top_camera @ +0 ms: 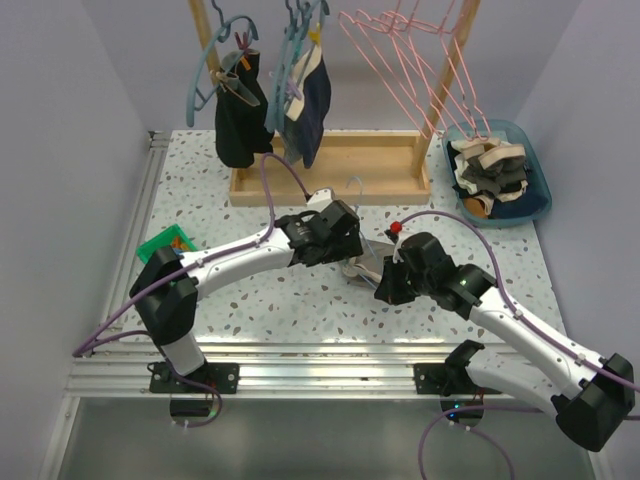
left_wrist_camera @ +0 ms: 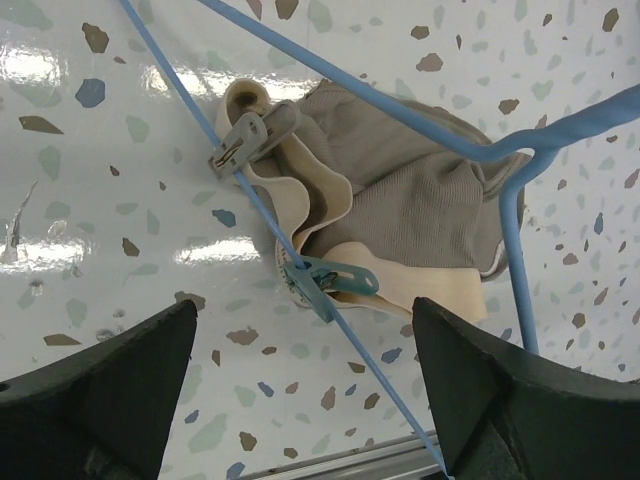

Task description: Remove the underwear clipped to the hanger

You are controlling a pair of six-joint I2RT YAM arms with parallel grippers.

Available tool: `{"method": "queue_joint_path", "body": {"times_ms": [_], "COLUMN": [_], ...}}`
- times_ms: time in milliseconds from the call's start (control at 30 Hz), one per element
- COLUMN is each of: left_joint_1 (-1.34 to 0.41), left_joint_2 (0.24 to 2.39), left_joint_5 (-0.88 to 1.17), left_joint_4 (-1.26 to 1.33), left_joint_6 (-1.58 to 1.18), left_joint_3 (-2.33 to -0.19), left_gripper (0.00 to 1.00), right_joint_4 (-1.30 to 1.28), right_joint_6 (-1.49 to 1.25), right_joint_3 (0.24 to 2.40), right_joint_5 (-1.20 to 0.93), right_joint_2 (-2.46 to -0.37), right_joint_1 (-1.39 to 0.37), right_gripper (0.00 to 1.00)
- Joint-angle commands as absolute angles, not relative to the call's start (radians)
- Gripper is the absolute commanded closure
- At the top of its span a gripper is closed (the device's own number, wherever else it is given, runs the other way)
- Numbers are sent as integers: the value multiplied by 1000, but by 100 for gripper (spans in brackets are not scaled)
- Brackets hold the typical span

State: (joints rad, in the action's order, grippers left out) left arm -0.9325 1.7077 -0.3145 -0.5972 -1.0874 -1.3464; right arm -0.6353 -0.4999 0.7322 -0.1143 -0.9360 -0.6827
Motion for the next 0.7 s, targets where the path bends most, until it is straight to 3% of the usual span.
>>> {"method": "queue_joint_path", "body": {"times_ms": [0,200,233,667], "left_joint_1": [-943,-943,-943,-942], "left_joint_2": [1690,1701,1666,1450], "left_joint_5": [-367,-383,-393,-417], "left_joint_4": [-617,-631,-621,-571], "left_joint_6": [-1114,-1132,-1144,-1235], "left_joint_3": [-1361,-1318,-1263,-1014], "left_gripper": [9,19,26,36], "right_joint_4": [-640,-634,-634,-647], "right_joint_6": [-499,-508,-512,-532], "right_joint_3": [744,753,759,772], "right_joint_5": [-77,-71,-64,-44], "right_joint_2": [-936,-939,-934,-913], "right_joint_1": [-687,-686,-686,-687], "right_gripper": [100,100,100,100]}}
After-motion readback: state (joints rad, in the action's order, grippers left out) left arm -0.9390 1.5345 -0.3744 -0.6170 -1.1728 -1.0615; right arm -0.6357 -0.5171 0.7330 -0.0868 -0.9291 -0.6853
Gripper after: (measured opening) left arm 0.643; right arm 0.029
